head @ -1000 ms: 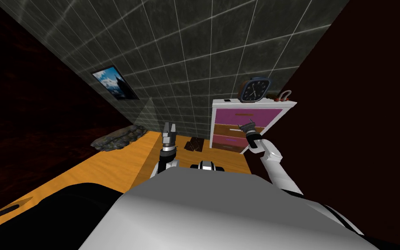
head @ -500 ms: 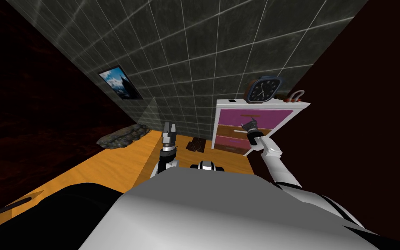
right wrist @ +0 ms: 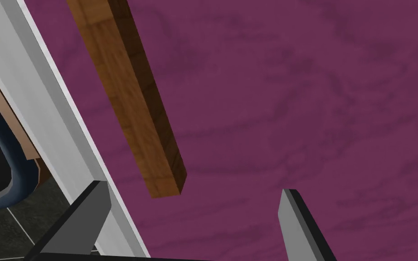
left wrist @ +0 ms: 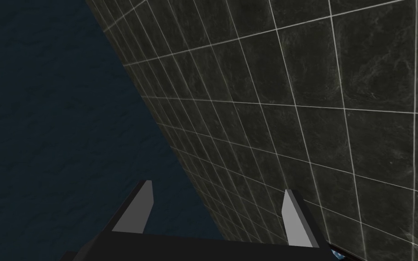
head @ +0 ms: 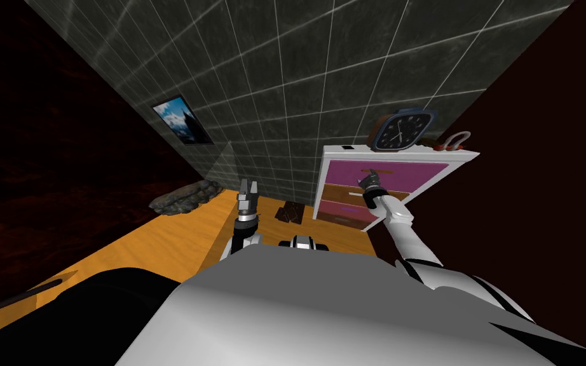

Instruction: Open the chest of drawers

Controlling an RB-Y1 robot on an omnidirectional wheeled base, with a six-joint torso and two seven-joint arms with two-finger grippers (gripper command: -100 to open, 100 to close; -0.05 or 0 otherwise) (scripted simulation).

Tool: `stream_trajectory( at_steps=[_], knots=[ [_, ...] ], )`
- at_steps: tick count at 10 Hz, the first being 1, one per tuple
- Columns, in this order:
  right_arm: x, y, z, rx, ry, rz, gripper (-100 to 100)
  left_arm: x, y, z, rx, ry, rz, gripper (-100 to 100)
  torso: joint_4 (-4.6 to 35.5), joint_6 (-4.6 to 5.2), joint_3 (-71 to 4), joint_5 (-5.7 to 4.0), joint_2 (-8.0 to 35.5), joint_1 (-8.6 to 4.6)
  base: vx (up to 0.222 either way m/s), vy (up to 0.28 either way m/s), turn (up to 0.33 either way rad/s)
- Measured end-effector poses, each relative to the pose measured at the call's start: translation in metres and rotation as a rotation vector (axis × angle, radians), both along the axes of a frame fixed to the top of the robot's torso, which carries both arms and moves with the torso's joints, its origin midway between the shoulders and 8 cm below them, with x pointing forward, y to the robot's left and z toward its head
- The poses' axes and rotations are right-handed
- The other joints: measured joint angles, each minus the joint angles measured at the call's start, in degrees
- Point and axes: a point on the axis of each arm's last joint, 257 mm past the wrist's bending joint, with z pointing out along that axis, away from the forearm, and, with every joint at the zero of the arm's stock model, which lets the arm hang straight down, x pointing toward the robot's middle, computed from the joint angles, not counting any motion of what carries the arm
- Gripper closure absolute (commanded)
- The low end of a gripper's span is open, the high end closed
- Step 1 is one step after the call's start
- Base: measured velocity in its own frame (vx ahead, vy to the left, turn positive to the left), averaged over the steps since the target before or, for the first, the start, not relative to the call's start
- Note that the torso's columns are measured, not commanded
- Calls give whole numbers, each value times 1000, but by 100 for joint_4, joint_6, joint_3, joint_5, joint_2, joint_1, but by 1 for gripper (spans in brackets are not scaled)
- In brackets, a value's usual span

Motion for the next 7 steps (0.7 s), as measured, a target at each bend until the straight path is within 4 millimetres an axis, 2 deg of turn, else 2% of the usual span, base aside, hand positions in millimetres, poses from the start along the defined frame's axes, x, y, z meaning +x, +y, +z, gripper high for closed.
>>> stream_trajectory(
  at_steps=[3, 4, 7],
  knots=[
    [3, -10, 5, -34, 7, -17, -100, 0, 0, 0, 0, 0, 0, 0, -4, -1, -10, 0, -17, -2, 30, 6, 17],
    [3, -10, 6, -33, 7, -17, 100, 0, 0, 0, 0, 0, 0, 0, -4, 0, -7, -1, -10, 1, 0, 0, 0],
    [4, -11, 8, -34, 6, -12, 100, 0, 0, 0, 0, 0, 0, 0, 10, 0, 21, 6, 32, 21, -136, 51, -31]
  ],
)
